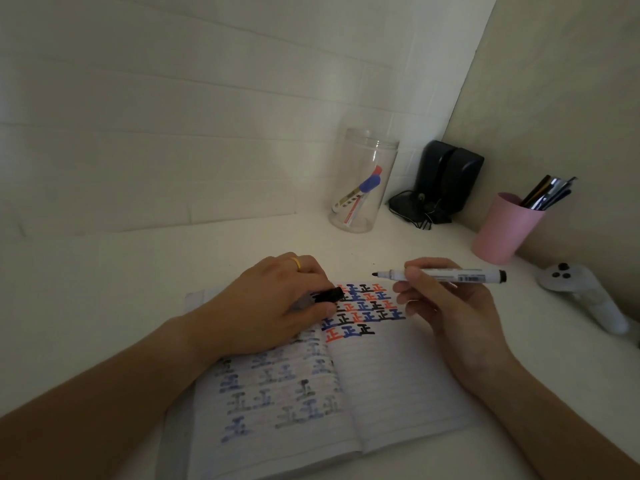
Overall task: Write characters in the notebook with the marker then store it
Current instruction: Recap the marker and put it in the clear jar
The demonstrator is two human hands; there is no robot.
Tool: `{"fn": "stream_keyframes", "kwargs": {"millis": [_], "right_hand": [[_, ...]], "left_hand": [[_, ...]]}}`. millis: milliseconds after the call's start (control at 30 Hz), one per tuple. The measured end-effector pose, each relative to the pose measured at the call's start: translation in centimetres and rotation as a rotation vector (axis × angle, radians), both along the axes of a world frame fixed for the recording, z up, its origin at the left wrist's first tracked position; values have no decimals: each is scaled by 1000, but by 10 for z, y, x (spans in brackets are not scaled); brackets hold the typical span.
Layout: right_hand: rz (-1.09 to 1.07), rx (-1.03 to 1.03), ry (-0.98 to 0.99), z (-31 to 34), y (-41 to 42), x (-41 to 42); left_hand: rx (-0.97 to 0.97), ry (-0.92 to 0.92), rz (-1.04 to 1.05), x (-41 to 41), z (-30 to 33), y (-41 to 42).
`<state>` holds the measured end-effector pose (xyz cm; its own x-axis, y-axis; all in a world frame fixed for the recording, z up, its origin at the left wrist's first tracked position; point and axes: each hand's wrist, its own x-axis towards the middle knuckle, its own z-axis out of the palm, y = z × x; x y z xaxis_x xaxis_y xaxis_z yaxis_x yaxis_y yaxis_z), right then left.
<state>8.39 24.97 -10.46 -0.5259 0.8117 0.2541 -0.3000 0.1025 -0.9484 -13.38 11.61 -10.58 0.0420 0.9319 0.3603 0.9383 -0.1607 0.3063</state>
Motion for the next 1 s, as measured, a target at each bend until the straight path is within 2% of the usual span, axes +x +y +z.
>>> {"fn": "stream_keyframes", "kwargs": {"millis": [333, 733, 867, 1000], "right_hand": [[129, -22, 66, 2, 1, 1], [253, 21, 7, -3, -3, -2], [316, -36, 40, 0, -6, -1], [278, -16, 24, 3, -8, -1]], "left_hand": [[247, -276, 161, 3, 6, -1], [243, -254, 100, 17, 14, -4], [239, -250, 37, 22, 16, -5], [209, -210, 8, 27, 18, -7]]}}
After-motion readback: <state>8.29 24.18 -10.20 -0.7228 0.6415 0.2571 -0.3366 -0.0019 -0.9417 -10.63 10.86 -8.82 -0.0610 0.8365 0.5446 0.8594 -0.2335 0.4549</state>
